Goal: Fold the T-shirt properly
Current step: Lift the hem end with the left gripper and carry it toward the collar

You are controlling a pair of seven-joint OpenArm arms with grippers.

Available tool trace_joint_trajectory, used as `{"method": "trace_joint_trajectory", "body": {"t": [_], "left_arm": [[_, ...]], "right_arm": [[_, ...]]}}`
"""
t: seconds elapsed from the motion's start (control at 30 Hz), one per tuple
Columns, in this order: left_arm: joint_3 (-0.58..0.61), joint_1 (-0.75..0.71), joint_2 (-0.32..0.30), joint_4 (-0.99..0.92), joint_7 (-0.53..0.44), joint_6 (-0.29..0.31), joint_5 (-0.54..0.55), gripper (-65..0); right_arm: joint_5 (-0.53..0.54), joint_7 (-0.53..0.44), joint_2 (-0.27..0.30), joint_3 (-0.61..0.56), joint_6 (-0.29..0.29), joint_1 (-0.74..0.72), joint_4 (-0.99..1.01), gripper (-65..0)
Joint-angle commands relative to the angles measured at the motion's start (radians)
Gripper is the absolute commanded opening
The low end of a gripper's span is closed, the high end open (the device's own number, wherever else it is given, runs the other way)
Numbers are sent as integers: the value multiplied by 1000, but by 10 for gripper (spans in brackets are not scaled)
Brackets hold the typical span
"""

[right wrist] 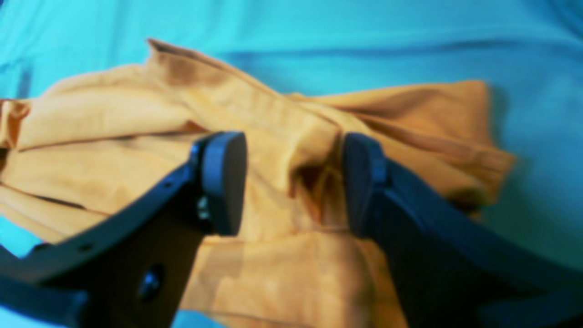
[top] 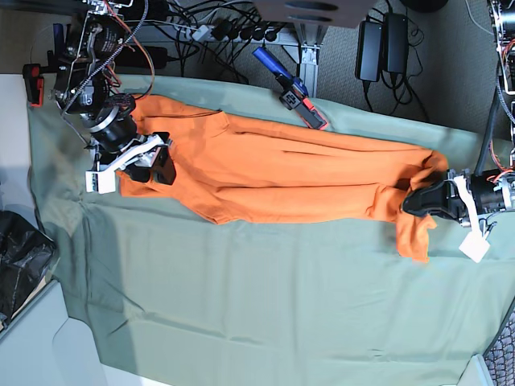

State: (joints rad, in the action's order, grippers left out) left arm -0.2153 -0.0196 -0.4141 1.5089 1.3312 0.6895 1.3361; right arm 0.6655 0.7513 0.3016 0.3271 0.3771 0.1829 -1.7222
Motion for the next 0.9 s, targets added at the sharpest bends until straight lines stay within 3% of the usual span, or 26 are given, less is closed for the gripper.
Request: {"method": "trace_joint_trajectory", "body": {"t": [0.0,0.3,0.53,0.87], "left_arm": [[10,14,-8,26,-27,9,9,-650],[196,21,112,90,-93,9,-109,-650],[241,65,236,89,-163,6,-271,-650],[405,70,256,89,-222,6,-393,-650]], "right_arm": [[16,-17,8,7,96,-10,-19,-312],[15,-18,-5,7,96,-10,-19,-312],[16,-18,-5,7,96,-10,-19,-312],[16,-18,-5,7,96,-10,-19,-312]]}}
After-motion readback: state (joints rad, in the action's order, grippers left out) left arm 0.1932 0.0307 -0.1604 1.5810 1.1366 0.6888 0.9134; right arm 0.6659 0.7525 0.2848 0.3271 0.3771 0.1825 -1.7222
